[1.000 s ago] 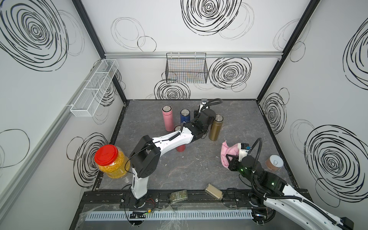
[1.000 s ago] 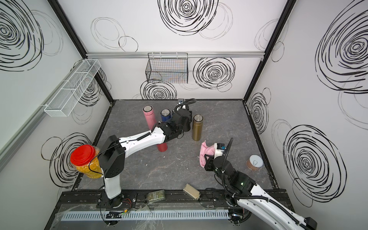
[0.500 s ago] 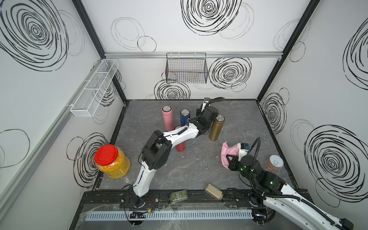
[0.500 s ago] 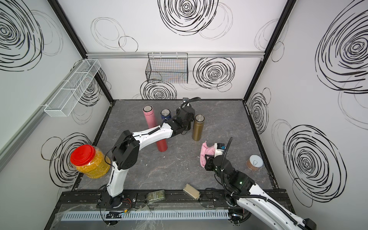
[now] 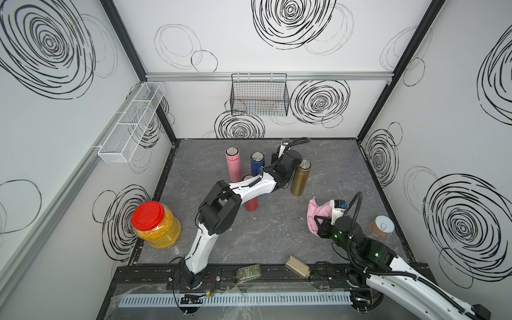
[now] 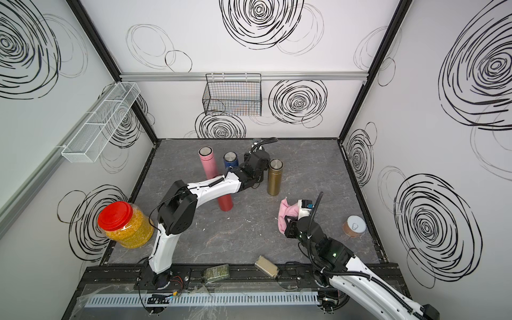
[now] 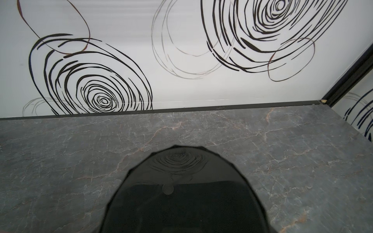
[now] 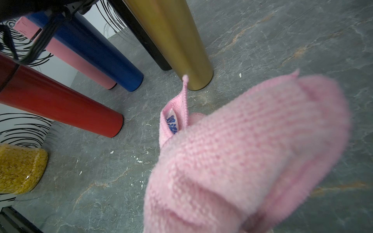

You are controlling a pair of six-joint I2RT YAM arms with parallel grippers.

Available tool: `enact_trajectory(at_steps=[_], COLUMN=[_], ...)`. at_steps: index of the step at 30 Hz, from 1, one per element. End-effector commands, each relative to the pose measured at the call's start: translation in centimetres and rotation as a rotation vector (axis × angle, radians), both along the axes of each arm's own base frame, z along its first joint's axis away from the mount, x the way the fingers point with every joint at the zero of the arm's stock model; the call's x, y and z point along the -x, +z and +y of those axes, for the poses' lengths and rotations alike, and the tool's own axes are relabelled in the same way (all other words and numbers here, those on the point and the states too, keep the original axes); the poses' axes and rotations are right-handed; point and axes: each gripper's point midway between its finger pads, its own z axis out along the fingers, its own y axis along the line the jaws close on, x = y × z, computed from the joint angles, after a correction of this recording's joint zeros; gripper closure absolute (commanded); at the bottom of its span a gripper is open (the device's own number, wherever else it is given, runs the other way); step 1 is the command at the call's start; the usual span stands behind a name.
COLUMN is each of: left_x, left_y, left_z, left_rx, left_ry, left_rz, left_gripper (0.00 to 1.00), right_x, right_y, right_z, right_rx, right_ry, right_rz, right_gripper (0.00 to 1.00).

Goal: Wipe the surface of the thermos
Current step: Place the thermos at the center of the board.

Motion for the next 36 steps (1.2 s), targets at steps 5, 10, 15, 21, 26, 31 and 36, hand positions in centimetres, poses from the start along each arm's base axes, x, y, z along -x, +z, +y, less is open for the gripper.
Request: enact_trajectory(at_steps=[5,10,15,21,26,31,36], left_x=[-0.8,-1.2,-1.0,-0.6,-0.3,-0.1,0.4], left_y=[1.5,1.5,1.9,3.5,4.4,4.9,6.6], left_z=[1.7,2.0,2.2,2.2,2.0,2.1,2.1], left_rx=[0.063,0.073,0.078,0.077,0.067,0.074,0.108], left_ry=[0.045,0.049,0.046,0.038,0.032,0.036,0.023], left_rz=[-0.067,-0.072,-0.081,-0.114,-0.132,-0.139,-0.151], left_gripper=[0.82,0.64,0.43,0.28,0.17,0.01,0.01], right_x=[-0.4,-0.5,-0.6,-0.8,-1.0,-1.1,-1.2], right_y=[0.2,0.4,0.8,1.1,1.0,1.1,1.6], right_z=[0.4,0.3,0.5,0.7,0.9,1.0,1.1], right_rx=[-0.019,-0.022,-0.026,-0.030,-0.027,-0.027,-0.029], right_ry=[-0.003,-0.010,-0.008,-0.008,-0.003,0.002,0.009], right_rz=[-0.007,-0.013,-0.016,-0.025,-0.028,-0.029,-0.037], right_gripper=[1.00,1.00,1.00,1.00,1.00,1.00,1.00])
